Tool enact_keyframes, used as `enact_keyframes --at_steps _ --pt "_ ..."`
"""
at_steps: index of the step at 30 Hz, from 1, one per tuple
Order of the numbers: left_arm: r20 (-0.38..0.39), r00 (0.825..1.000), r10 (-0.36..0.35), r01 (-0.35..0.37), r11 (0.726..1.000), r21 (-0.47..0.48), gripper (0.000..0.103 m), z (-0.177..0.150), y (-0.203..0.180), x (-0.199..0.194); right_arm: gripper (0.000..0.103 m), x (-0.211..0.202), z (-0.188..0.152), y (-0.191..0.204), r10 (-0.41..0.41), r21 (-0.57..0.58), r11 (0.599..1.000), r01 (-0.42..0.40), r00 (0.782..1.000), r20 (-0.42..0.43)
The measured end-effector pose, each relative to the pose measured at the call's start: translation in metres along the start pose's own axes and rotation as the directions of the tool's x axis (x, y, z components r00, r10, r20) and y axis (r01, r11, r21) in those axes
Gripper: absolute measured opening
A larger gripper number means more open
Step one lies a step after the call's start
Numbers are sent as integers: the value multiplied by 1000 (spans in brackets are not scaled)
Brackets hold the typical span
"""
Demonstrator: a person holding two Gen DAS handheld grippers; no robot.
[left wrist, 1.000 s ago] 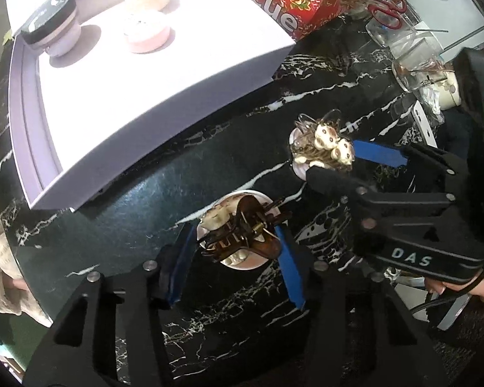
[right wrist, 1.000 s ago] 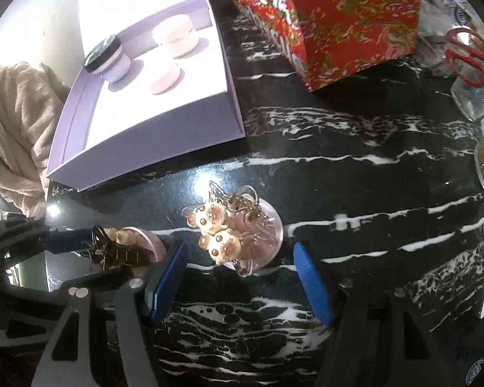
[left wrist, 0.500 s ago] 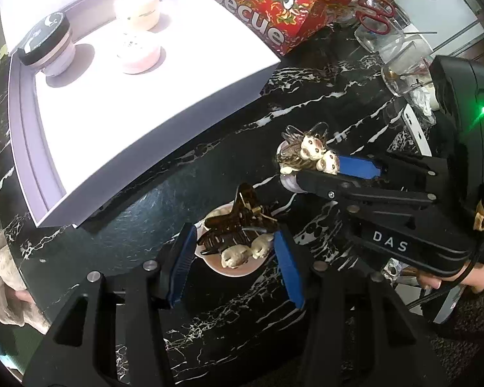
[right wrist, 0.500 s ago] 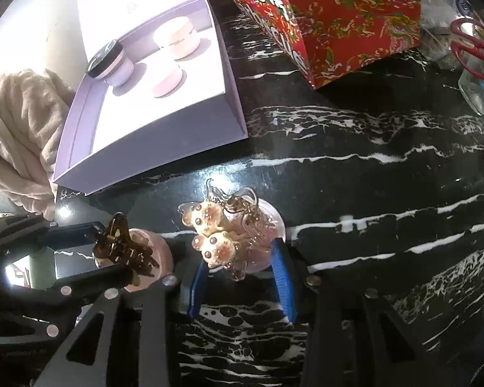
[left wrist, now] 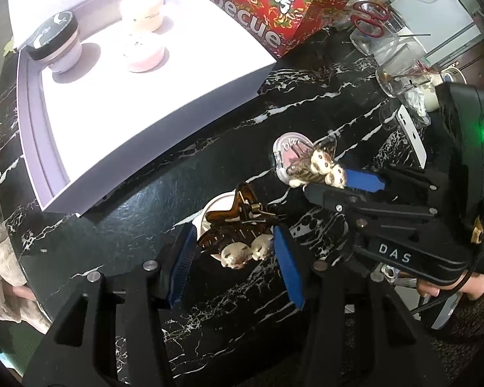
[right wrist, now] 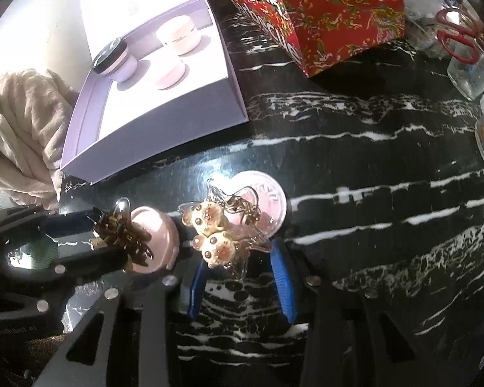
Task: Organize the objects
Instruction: 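Grasp the brown claw clip with the left gripper while the right gripper grasps the clear star clip, then lift the brown claw clip with the left gripper while the right gripper carries the star clip toward the box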
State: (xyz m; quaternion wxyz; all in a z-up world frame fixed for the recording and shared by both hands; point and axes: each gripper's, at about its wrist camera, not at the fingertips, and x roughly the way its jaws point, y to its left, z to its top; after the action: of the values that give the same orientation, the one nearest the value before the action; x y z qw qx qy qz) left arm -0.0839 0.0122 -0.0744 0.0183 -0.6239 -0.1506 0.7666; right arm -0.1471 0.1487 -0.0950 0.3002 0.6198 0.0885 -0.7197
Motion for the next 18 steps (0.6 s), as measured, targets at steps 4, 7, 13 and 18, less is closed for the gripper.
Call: enact_keyframes --at_steps 4,7,13,18 --pt "6 1000 -1 1 1000 12 48 -4 -2 -4 38 -1 -6 2 -14 6 1000 14 1000 -9" --pt "7 1000 1 -1 1000 24 48 -6 -5 -7 38 -2 -10 2 -19 12 1000 19 1000 -17" --pt "11 1000 9 -10 999 40 48 -8 -6 -12 38 -8 -16 4 -25 16 1000 25 999 -20" --pt "27 1000 10 -11 999 51 48 -7 -6 -20 38 -15 -18 7 -25 22 999 25 1000 -11"
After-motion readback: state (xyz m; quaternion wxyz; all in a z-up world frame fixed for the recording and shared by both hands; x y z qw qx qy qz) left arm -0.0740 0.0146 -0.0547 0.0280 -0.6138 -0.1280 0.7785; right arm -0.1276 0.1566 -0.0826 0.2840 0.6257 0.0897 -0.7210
